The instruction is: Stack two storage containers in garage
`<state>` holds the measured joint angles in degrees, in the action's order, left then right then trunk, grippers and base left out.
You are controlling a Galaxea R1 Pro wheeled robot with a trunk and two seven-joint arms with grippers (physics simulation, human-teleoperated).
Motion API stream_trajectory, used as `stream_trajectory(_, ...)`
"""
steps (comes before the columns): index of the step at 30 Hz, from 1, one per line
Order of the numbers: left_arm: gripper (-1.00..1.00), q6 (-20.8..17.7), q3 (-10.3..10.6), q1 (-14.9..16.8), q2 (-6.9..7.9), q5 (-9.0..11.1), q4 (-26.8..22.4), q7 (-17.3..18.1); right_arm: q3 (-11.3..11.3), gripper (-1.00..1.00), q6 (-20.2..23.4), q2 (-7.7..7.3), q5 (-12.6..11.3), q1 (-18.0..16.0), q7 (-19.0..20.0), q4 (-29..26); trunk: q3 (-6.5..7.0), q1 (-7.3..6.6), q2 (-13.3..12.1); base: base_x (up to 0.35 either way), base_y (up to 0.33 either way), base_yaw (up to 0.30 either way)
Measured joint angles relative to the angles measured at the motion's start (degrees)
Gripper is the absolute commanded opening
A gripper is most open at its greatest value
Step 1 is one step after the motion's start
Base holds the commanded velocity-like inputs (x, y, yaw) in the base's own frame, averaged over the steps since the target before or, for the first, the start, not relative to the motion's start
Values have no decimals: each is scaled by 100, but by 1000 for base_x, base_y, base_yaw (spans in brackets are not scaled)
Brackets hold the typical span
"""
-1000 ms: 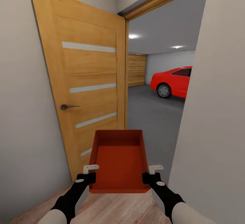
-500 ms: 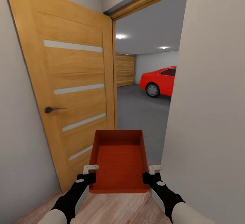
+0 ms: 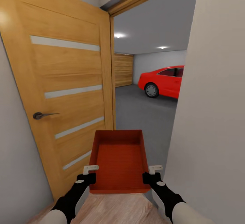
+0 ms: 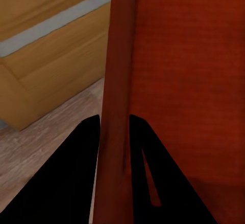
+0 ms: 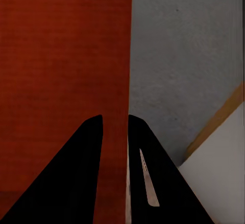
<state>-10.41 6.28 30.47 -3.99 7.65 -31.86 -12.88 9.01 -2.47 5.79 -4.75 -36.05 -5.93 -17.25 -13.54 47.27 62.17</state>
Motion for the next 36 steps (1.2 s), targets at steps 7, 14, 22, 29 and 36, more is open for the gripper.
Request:
stream_trajectory(7, -100, -42, 34, 0, 10, 11, -39, -16, -16, -100, 1, 2, -1, 0, 9, -2, 0, 0, 0, 293, 171, -277)
stream_trajectory(14, -100, -88, 73, -1, 11, 21, -80, -54, -29, -100, 0, -4, -6, -2, 26, -1, 0, 3, 0, 51, 34, -183)
stream_trajectory(22, -100, -107, 75, -2, 19, 20, -89, -48, -31, -100, 8, 2, -6, -3, 20, 0, 0, 3, -1, 2, 1, -13)
stream_trajectory(29, -100, -64, 48, -2, -2, 11, -55, -47, -19, -100, 3, -12, -6, -2, 30, 0, 0, 3, -1, 0, 46, 0)
stream_trajectory(36, -100, -44, 40, -1, 12, 14, -41, -19, -11, -100, -1, 1, -4, -1, 11, 0, 0, 3, 0, 23, 284, -20)
